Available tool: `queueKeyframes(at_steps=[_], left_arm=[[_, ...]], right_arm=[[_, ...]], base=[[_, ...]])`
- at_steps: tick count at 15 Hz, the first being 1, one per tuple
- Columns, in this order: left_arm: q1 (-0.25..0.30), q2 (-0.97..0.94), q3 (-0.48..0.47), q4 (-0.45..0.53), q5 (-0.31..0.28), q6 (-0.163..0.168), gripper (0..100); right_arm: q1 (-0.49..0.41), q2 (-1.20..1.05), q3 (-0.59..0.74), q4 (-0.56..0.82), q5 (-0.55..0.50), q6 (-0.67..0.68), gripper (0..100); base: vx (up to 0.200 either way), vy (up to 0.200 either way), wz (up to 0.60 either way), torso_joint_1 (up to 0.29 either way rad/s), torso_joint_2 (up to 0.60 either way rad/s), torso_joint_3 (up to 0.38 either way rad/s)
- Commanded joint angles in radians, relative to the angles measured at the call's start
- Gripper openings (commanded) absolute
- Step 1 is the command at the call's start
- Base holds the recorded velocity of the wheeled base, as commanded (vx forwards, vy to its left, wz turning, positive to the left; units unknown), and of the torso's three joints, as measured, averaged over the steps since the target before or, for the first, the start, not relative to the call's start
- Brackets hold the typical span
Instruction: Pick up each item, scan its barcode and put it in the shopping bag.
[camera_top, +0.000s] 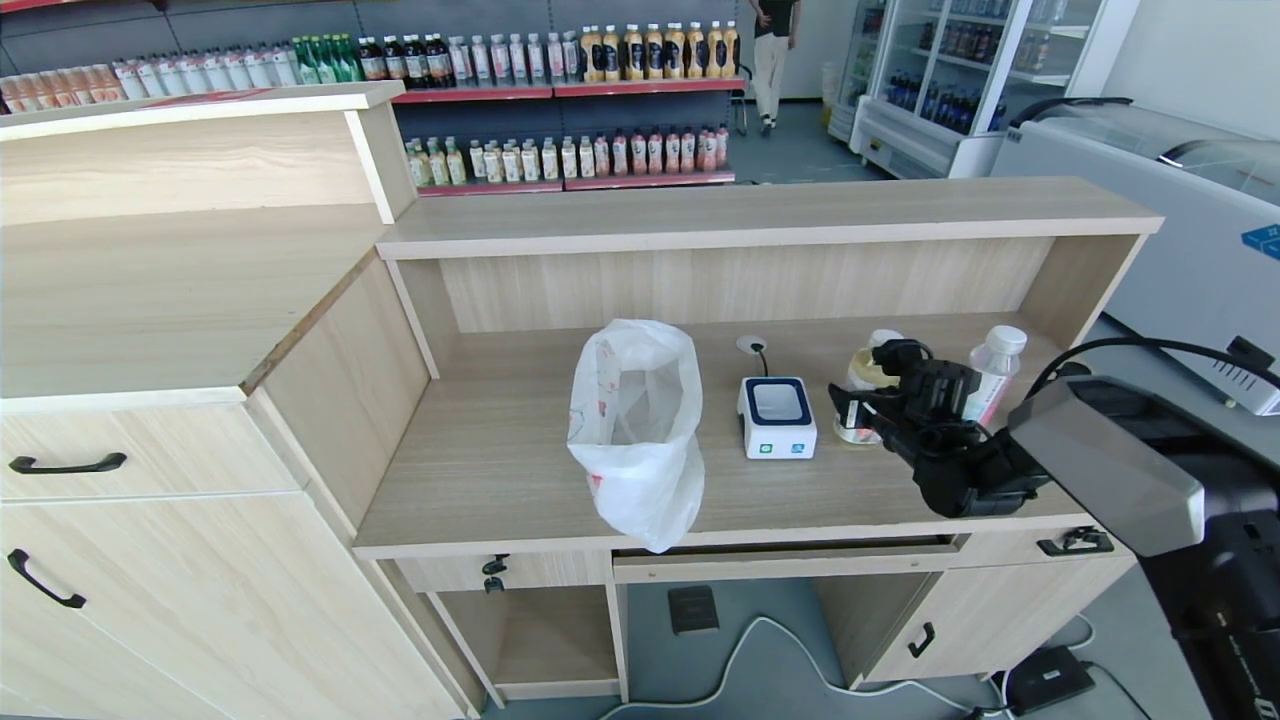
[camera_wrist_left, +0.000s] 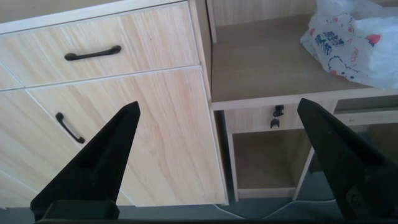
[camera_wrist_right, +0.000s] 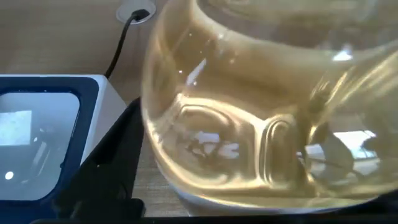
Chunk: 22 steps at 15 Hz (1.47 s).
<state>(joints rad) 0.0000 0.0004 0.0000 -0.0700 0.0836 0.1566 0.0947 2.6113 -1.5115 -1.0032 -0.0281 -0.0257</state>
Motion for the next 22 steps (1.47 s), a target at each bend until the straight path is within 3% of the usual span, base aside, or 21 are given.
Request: queueKeyframes(at_steps=[1, 8, 10, 13, 15, 17, 19, 22], left_arm=[[0.0, 0.0, 0.0, -0.001, 0.001, 0.0, 100], [0.0, 0.0, 0.0, -0.001, 0.001, 0.0, 100], [0.0, 0.0, 0.0, -0.001, 0.001, 0.0, 100], [0.0, 0.0, 0.0, -0.001, 0.001, 0.0, 100], [0.0, 0.0, 0.0, -0.001, 0.001, 0.0, 100], [0.0, 0.0, 0.0, -0.001, 0.001, 0.0, 100], [0.0, 0.0, 0.0, -0.001, 0.001, 0.0, 100], [0.0, 0.0, 0.0, -0.001, 0.001, 0.0, 100]], right_arm=[[-0.001, 0.009, -0.021, 0.002, 0.002, 0.0, 0], [-0.016, -0.083, -0.006, 0.003, -0.001, 0.0, 0], [-0.035, -0.206, 0.093, 0.018, 0.054, 0.032, 0], [-0.053, -0.467, 0.255, 0.138, 0.223, 0.092, 0], [-0.052, -0.642, 0.275, 0.267, 0.355, 0.199, 0], [-0.032, -0.838, 0.277, 0.423, 0.536, 0.377, 0], [-0.023, -1.047, 0.297, 0.557, 0.84, 0.581, 0], [-0.006, -1.171, 0.392, 0.558, 1.045, 0.691, 0]], base=[[0.0, 0.0, 0.0, 0.0, 0.0, 0.0], [0.0, 0.0, 0.0, 0.0, 0.0, 0.0], [0.0, 0.0, 0.0, 0.0, 0.0, 0.0], [0.0, 0.0, 0.0, 0.0, 0.0, 0.0], [0.0, 0.0, 0.0, 0.0, 0.0, 0.0], [0.0, 0.0, 0.0, 0.0, 0.0, 0.0], [0.0, 0.0, 0.0, 0.0, 0.0, 0.0], [0.0, 0.0, 0.0, 0.0, 0.0, 0.0]])
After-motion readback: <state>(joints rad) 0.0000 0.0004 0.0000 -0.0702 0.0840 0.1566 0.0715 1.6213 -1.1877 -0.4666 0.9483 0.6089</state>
